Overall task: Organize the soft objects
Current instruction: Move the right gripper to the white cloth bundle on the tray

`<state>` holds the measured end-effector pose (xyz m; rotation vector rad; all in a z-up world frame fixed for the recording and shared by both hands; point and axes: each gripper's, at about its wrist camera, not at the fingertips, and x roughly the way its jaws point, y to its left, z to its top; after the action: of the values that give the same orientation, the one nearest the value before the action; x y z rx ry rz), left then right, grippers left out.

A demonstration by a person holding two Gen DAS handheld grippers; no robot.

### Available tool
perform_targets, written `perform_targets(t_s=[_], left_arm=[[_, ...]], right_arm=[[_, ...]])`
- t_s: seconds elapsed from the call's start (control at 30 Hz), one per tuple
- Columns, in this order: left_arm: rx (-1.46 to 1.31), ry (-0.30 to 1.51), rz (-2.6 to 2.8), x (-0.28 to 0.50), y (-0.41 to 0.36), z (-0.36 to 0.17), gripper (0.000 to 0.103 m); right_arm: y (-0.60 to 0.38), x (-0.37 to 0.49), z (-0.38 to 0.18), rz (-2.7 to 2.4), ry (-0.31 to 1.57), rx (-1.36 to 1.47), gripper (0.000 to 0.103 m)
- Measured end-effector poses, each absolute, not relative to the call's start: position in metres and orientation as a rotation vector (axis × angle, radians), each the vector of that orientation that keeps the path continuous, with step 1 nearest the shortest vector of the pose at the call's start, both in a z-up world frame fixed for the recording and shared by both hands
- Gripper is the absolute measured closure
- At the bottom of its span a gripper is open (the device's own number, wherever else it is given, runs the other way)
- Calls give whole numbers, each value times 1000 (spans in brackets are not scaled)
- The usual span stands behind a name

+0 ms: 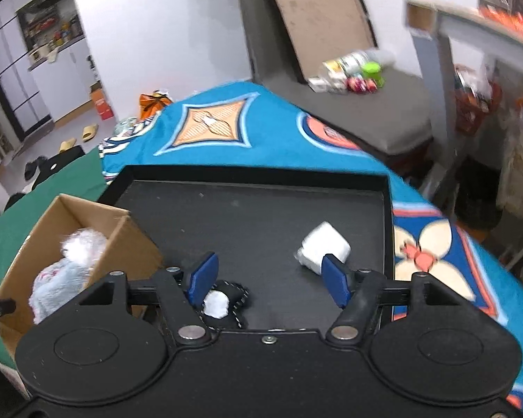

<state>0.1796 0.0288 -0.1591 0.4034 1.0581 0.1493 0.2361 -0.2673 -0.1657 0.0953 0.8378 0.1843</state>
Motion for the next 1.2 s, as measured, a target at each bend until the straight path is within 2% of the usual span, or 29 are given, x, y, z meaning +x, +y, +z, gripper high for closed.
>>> perform_targets(t_s=[0.07,0.17,0.3,0.57,0.73,1.0,1.1,1.2], left_arm=[[430,1058,164,180,25,-160,47],[457,1063,173,183,20,-163,41],[474,1064,224,186,18,-164,34],[526,1027,301,188,9,-166,26],[603,991,280,191,-6,-169,18],[582,1027,265,201,-8,-175,16],[579,1030,272,202,-8,-176,16],[585,1021,284,202,-8,-175,16]], right_arm=[[-272,237,-172,179,845,113,25],[-278,240,-178,165,833,135,19],[-286,247,-185,164,830,167,18],[-298,261,-201,168,828,202,8],[-303,272,-215,170,846,230,7],[-303,282,-234,183,827,206,8],[-304,285,-238,183,821,191,16],[-303,287,-240,186,823,164,30]])
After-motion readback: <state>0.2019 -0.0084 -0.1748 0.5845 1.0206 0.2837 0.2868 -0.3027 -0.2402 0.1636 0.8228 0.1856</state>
